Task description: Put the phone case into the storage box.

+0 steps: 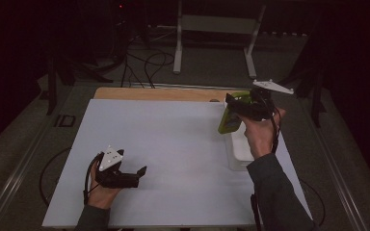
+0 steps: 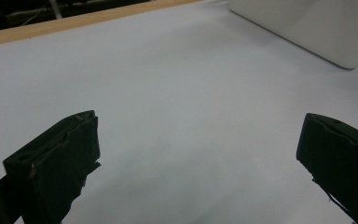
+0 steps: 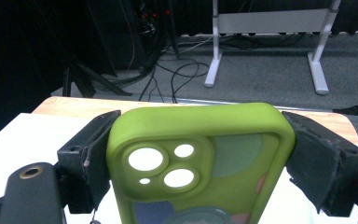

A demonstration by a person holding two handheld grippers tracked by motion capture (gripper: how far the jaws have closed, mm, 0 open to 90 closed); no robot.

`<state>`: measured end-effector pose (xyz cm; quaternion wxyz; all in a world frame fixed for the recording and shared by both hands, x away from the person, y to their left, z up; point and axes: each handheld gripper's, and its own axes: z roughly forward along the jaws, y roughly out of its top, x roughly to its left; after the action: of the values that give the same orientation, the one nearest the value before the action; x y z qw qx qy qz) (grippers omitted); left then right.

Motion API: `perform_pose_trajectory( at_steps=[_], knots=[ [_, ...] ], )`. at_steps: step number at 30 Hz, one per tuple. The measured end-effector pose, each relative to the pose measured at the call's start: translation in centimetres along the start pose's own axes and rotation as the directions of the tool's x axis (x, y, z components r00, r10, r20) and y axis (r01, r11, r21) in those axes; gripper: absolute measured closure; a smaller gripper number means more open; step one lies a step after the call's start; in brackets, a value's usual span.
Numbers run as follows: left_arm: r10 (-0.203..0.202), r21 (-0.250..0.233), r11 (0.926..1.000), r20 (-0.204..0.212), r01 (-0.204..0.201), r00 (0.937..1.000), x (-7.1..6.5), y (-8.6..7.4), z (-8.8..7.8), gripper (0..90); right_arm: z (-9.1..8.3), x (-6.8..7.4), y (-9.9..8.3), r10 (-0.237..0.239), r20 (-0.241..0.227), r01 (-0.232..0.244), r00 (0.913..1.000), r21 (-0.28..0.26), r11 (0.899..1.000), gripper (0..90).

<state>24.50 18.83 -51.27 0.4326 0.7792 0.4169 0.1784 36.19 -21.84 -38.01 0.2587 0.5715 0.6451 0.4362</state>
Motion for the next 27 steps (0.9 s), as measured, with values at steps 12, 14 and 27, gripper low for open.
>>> perform_pose_trajectory(
  at_steps=[12, 14, 27],
  knots=[
    [0.002, -0.006, 1.0, -0.013, -0.002, 0.9999, 0.2, -0.3, -0.3, 0.0, 0.1, -0.8, 0.2, -0.003, 0.024, 0.003, 0.9997, -0.001, 1.0, 15.9],
    [0.001, -0.007, 1.0, -0.013, -0.001, 0.9999, 0.2, -0.4, -0.4, 0.0, 0.1, -0.9, 0.3, -0.004, 0.025, 0.004, 0.9997, -0.004, 1.0, 15.9],
    [0.01, -0.001, 0.9999, -0.015, -0.01, 0.9998, 0.4, -0.6, -0.5, 0.0, 0.4, -1.4, 0.6, -0.012, 0.051, 0.012, 0.9986, -0.006, 1.0, 15.9]
  ],
)
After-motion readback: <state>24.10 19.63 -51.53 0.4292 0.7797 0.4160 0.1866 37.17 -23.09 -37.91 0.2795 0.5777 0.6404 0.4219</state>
